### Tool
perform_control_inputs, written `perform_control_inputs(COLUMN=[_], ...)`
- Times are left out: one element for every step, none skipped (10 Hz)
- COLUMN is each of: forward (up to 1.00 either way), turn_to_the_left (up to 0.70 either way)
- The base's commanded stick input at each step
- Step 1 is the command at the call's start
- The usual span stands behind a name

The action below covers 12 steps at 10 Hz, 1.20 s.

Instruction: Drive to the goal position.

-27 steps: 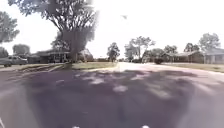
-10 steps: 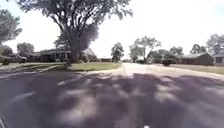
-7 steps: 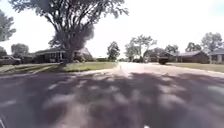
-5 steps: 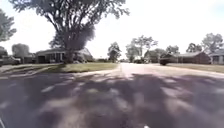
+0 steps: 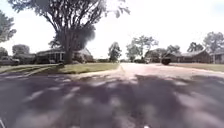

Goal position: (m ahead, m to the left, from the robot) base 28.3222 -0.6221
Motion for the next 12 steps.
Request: perform_control_inputs(forward=[1.00,1.00,1.00,1.00,1.00,1.00,1.00,1.00,1.00,1.00,1.00,1.00], turn_to_the_left=[-0.19,-0.06,0.00,0.00,0.00,0.00,0.00,0.00,0.00,-0.01,-0.13,-0.25])
